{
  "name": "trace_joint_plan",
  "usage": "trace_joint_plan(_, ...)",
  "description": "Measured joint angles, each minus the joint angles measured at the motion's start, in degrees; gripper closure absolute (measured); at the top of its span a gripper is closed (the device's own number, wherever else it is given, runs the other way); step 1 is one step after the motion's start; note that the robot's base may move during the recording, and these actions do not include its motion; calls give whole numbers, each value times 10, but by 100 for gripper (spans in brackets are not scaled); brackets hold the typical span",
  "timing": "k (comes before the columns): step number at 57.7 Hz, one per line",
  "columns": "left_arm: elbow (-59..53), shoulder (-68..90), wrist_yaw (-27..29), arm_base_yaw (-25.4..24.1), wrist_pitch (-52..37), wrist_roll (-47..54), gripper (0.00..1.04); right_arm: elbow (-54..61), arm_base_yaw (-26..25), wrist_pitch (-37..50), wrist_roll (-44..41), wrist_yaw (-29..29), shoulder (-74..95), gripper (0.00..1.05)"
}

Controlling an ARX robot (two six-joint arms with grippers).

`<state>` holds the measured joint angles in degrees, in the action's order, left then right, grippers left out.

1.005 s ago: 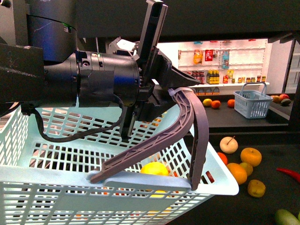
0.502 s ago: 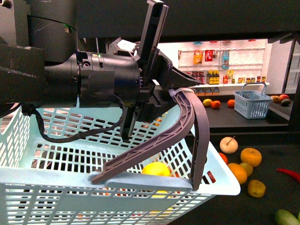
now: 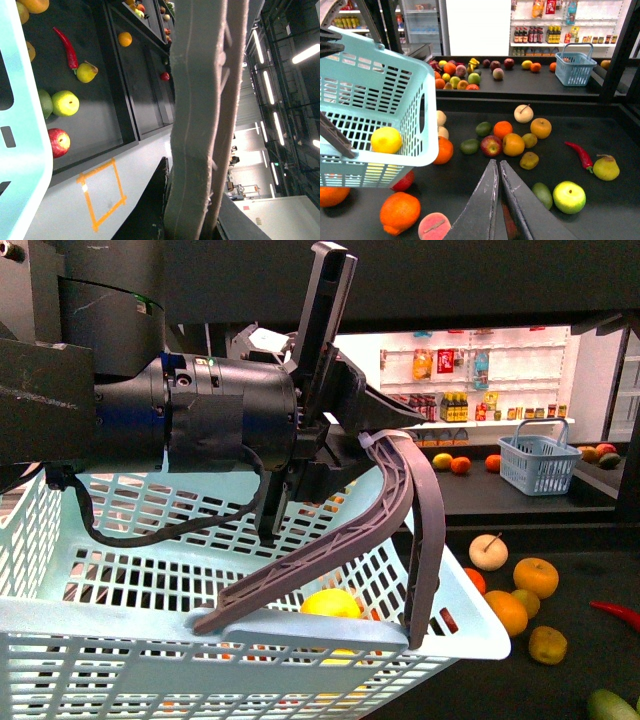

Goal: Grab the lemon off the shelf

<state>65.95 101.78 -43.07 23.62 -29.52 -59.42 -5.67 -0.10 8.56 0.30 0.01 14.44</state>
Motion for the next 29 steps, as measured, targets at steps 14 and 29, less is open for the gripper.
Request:
trace_joint_plan(14,0,0,0,0,0,0,95,19,0,-9,0,0,-30,98)
trace_joint_plan(29,0,0,0,0,0,0,95,31,0,-87,0,0,-118,98)
